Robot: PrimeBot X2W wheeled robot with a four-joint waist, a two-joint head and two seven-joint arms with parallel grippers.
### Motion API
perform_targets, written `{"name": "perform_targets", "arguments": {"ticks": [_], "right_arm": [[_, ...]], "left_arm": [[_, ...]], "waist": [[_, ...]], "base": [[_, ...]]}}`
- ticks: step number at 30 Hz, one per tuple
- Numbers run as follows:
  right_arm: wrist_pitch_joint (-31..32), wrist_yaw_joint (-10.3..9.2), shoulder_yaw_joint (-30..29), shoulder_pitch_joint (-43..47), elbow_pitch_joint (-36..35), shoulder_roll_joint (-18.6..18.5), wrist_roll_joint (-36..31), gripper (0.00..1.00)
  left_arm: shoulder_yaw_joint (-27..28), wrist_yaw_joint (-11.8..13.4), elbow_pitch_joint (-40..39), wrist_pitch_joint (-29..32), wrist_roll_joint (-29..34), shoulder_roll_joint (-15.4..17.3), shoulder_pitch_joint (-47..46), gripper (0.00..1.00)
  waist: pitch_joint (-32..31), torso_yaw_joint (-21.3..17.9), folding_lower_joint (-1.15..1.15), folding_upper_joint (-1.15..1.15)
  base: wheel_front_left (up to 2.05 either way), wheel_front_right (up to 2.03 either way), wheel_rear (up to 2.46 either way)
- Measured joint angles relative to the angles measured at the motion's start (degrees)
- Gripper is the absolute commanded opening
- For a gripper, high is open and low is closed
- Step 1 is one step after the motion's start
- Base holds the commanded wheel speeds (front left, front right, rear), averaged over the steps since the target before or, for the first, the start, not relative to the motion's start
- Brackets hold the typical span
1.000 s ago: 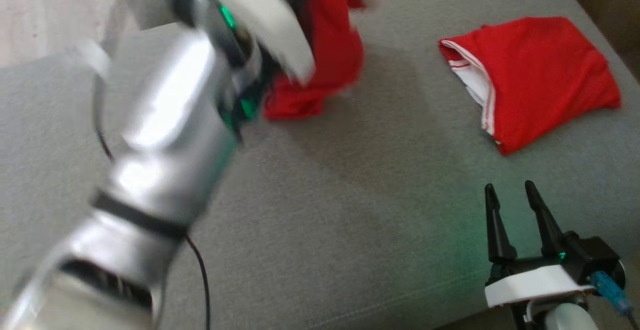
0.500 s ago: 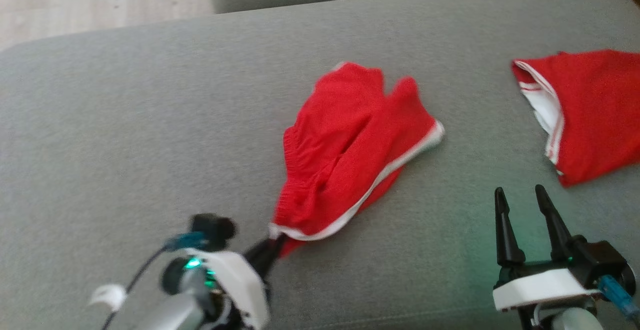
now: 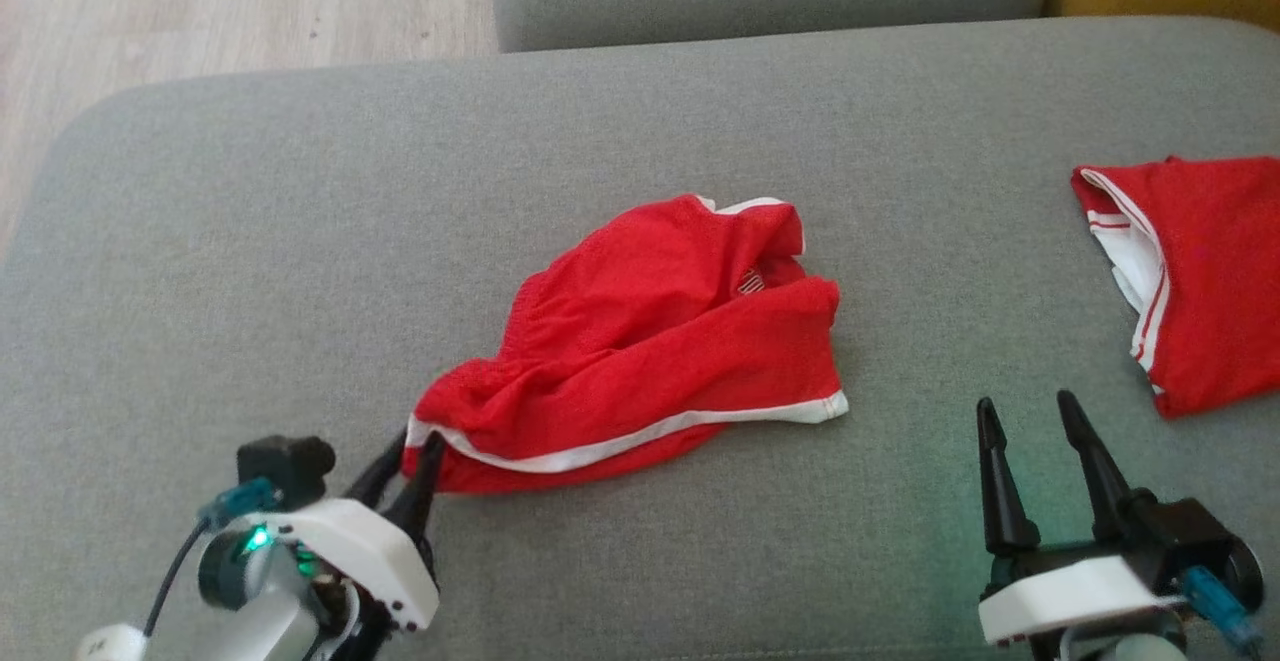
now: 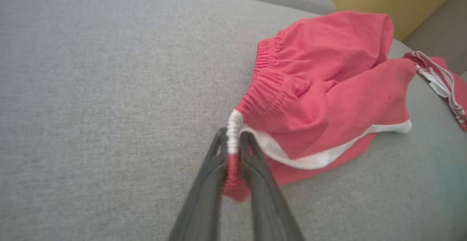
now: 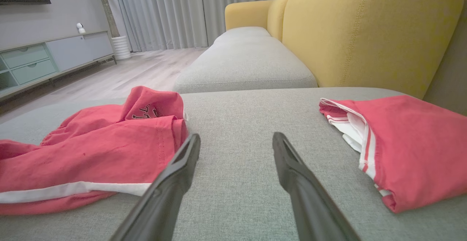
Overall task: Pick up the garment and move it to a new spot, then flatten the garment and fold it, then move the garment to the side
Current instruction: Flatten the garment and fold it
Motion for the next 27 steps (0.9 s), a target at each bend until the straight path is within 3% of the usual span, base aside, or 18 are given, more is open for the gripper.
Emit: {"name": "perform_targets", "arguments": {"ticks": [1, 4, 10, 17, 23, 27], "right_arm": [[0.0, 0.00, 0.0, 0.2, 0.0, 0.0, 0.0, 1.00], [0.0, 0.00, 0.4, 1.0, 0.5, 0.0, 0.0, 1.00], [0.0, 0.00, 0.1, 2.4, 0.4, 0.0, 0.0, 1.00], [0.0, 0.00, -2.2, 3.9, 0.1, 0.0, -0.6, 1.00], [0.0, 0.00, -3.3, 4.5, 0.4, 0.0, -1.0, 1.00], [0.0, 0.00, -3.8, 4.9, 0.9, 0.0, -1.0, 1.00]], "left_arm": [[0.3, 0.1, 0.1, -0.6, 0.1, 0.0, 0.1, 0.98], [1.5, 0.9, -0.1, -2.1, 0.0, -0.3, 2.0, 1.00], [5.1, 5.8, -7.3, -4.6, 0.3, -1.5, 9.2, 1.00], [13.2, 10.7, -16.6, -5.1, 10.0, -5.5, 15.5, 1.00], [17.4, 10.8, -18.2, -5.1, 22.3, -9.6, 21.1, 1.00], [21.2, 8.4, -18.6, -5.1, 27.6, -13.0, 23.0, 1.00]], "waist": [[-0.2, 0.0, 0.00, 0.00], [-0.9, -0.3, 0.00, 0.00], [-2.5, -0.8, 0.00, 0.00], [-4.1, 0.5, 0.00, 0.00], [-5.1, 2.0, 0.00, 0.00], [-5.5, 2.9, 0.00, 0.00]], "base": [[0.00, 0.00, 0.00], [0.00, 0.00, 0.00], [0.00, 0.00, 0.00], [0.00, 0.00, 0.00], [0.00, 0.00, 0.00], [0.00, 0.00, 0.00]]}}
